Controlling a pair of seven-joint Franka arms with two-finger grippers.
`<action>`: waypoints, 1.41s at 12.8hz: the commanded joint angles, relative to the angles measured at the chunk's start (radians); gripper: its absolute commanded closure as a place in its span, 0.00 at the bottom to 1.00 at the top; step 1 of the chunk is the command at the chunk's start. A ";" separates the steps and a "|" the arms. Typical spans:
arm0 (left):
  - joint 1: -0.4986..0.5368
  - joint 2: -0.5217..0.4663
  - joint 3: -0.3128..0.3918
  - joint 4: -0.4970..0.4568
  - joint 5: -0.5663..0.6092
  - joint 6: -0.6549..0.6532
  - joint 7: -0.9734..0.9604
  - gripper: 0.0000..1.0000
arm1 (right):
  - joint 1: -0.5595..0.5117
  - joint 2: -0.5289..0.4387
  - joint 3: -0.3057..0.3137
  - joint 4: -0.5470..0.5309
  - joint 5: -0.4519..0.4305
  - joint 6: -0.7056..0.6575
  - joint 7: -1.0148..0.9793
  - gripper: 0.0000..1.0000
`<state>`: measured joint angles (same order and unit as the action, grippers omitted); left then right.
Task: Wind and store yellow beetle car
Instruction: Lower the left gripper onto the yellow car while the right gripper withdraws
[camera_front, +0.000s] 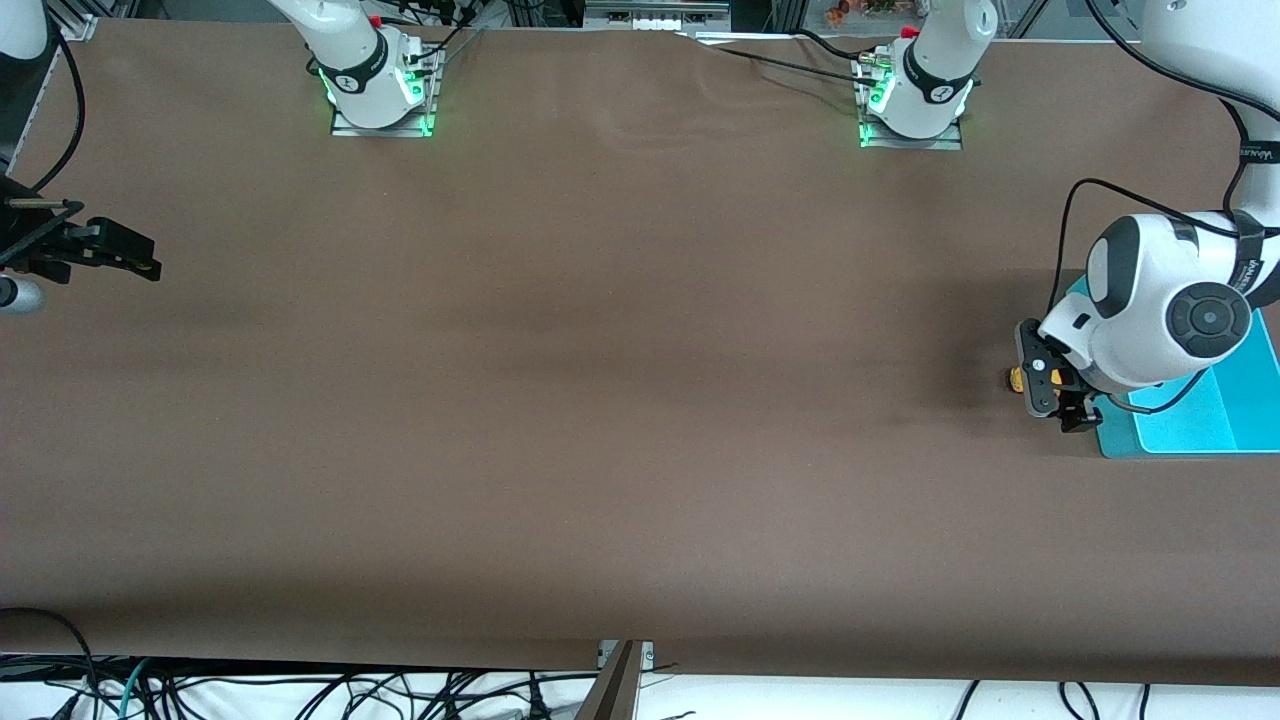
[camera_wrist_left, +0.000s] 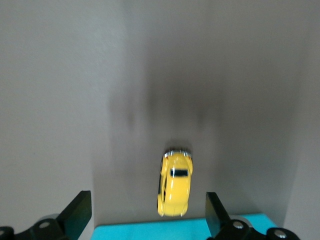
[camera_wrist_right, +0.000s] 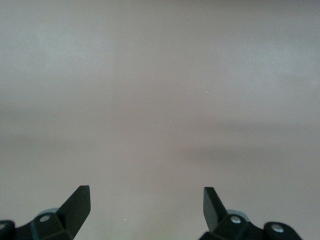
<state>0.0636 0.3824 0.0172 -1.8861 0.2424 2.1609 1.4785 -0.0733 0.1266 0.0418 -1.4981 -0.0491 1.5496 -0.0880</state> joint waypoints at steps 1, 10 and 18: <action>0.062 -0.025 -0.016 -0.066 0.037 0.040 0.055 0.00 | 0.006 -0.047 -0.010 -0.039 0.002 -0.019 0.017 0.00; 0.120 0.036 -0.010 -0.283 0.103 0.451 0.056 0.00 | 0.003 -0.025 -0.010 -0.010 -0.006 -0.016 0.005 0.00; 0.188 0.101 -0.010 -0.266 0.123 0.491 0.057 0.04 | 0.000 -0.024 -0.010 -0.004 -0.008 -0.014 0.005 0.00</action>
<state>0.2201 0.4553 0.0168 -2.1681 0.3337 2.6251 1.5226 -0.0733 0.1115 0.0336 -1.5059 -0.0491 1.5398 -0.0841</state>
